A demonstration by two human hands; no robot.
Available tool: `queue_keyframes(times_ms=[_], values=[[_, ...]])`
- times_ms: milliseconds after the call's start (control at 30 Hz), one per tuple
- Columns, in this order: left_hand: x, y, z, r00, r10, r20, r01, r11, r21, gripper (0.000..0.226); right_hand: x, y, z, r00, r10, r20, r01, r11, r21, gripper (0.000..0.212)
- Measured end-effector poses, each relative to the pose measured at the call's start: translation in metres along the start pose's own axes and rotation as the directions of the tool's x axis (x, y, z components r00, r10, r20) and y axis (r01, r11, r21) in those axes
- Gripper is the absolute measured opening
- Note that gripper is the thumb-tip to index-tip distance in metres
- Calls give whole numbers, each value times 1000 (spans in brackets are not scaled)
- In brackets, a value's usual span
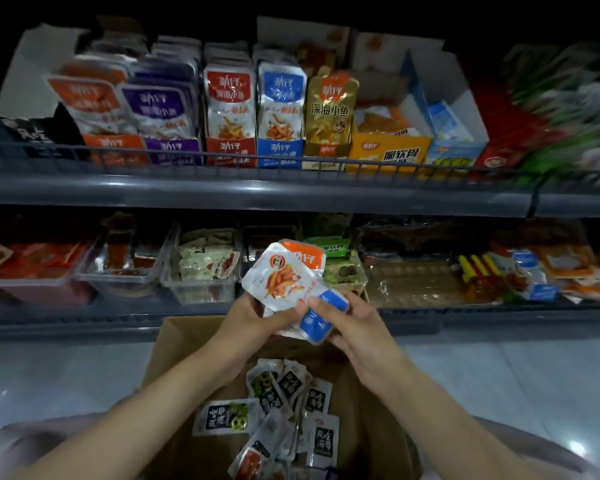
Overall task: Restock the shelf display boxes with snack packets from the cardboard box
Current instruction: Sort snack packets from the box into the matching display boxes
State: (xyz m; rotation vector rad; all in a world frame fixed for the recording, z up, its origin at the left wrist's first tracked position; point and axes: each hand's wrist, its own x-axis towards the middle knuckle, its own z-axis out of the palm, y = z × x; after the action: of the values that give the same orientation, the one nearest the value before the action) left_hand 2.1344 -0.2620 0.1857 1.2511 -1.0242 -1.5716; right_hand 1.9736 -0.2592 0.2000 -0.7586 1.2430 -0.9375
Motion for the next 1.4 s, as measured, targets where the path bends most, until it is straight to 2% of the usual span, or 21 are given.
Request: queue_keyframes(times_ms=[100,200,300,400,500,567,633,700,767,800,867,933,1000,1067,1133,1233,1333,1400], values=[[0,5,-1,998,4,63,-5,1000,13,35,0,-5,2,999,-44,-8,43,999,-27,27],[3,16,-9,995,24,92,-18,997,-70,30,6,-20,-7,997,-82,-4,82,995,50,29],[6,23,-19,992,35,123,-27,997,-67,30,13,-32,-17,994,-105,21,104,993,58,34],[10,28,-28,982,-7,188,31,992,-125,34,17,-43,-27,990,-117,80,126,986,-110,38],[12,34,-32,961,-47,272,121,958,-261,27,16,-51,-33,978,-28,206,91,949,-303,27],[12,32,-28,972,-51,231,85,986,-141,27,18,-46,-31,981,-22,195,94,926,-365,30],[12,25,-21,989,-34,146,29,999,35,43,20,-38,-24,992,-74,105,106,933,-343,45],[13,17,-15,996,3,89,-12,995,101,50,23,-25,-16,999,-53,15,54,994,-96,57],[16,11,-12,999,36,24,-40,989,145,52,21,-14,-6,999,48,22,-51,981,186,45],[17,10,-11,999,42,2,-42,987,157,53,20,-10,-1,997,73,40,-80,972,220,34],[20,11,-9,999,41,2,-40,985,167,51,18,-4,5,999,40,20,-43,991,130,24],[18,17,-8,999,21,29,-26,981,191,51,19,-5,7,999,-49,0,49,998,28,26],[16,22,-8,999,-3,42,-7,973,229,59,17,-9,8,992,-79,102,80,997,-10,36],[14,28,-9,992,-74,99,51,975,217,56,13,-9,14,966,-8,258,15,1000,-25,44],[13,31,-12,974,-158,159,134,979,153,56,12,-7,18,953,48,299,-51,999,2,44],[13,41,-22,982,-182,57,176,980,97,54,14,-15,12,977,-15,213,14,1000,5,35],[11,51,-35,996,-84,36,73,970,233,76,14,-32,0,988,-108,109,121,985,-122,36],[11,60,-41,998,-27,53,12,962,274,65,15,-41,-4,984,-155,83,168,968,-186,34]])
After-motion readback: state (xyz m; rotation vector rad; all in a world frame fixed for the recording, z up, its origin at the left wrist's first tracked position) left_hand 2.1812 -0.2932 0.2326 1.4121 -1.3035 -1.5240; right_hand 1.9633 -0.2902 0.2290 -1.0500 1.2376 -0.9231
